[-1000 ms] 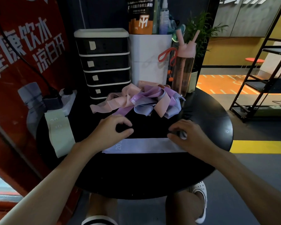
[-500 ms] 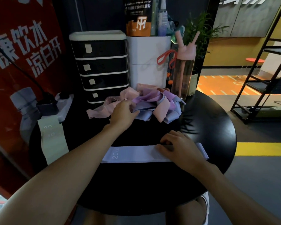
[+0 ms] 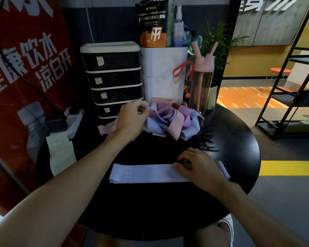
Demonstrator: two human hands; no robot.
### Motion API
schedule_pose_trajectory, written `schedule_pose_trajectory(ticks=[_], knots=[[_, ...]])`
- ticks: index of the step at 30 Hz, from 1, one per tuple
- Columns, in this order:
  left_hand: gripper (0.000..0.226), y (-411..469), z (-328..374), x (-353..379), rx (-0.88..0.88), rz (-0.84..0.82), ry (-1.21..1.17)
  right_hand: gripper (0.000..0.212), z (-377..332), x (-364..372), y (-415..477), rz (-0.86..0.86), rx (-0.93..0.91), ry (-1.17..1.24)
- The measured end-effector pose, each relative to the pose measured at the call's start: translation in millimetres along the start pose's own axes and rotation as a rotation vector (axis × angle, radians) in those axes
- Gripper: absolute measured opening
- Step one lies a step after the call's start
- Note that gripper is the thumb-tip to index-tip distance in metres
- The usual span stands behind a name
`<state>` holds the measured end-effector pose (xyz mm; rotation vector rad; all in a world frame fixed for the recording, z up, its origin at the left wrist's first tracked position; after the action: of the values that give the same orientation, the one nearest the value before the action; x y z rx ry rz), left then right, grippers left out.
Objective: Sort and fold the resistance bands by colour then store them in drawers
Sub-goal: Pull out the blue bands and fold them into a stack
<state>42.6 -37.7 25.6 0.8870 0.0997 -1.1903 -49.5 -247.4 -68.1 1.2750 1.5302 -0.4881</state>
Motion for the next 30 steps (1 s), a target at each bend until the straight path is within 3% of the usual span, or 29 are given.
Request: schedule_pose_trajectory(ticks=[5,8,11,15,20,30], knots=[[0.008,1.1,33.4,-35.8,0.079,0.021,-0.033,0.030,0.4,-1.5,6.8,-0.067,0.038,0.011],[0.007,-0.5,47.9,-52.1,0.111,0.024,-0.085,0.023,-4.6,-14.8,18.1,0.014,0.076,0.051],[0.009,-2.7,57.1,-61.2,0.094,0.020,-0.130,0.012,-23.3,-34.6,29.8,0.135,0.087,0.319],[0.010,-8.7,68.1,-65.9,0.119,-0.034,-0.180,0.024,-51.4,-53.3,41.3,0.205,0.100,0.681],[0.005,-15.4,71.9,-68.8,0.153,-0.060,-0.212,0.024,-70.8,-63.2,46.6,0.260,0.119,0.909],[0.027,-17.2,64.3,-60.6,0.137,-0.126,-0.229,0.005,-70.4,-70.7,49.6,0.305,0.211,0.923]])
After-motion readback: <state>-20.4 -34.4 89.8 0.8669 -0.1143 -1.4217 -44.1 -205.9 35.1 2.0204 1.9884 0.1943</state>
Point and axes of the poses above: each hand's wrist, its own y-axis towards the middle knuckle, its own x-axis out of the palm, z = x × y, the point moved 6 cm from there along y, towards the middle knuckle, and after that the axes turned 3 degrees about -x, right-handed, at the moved point
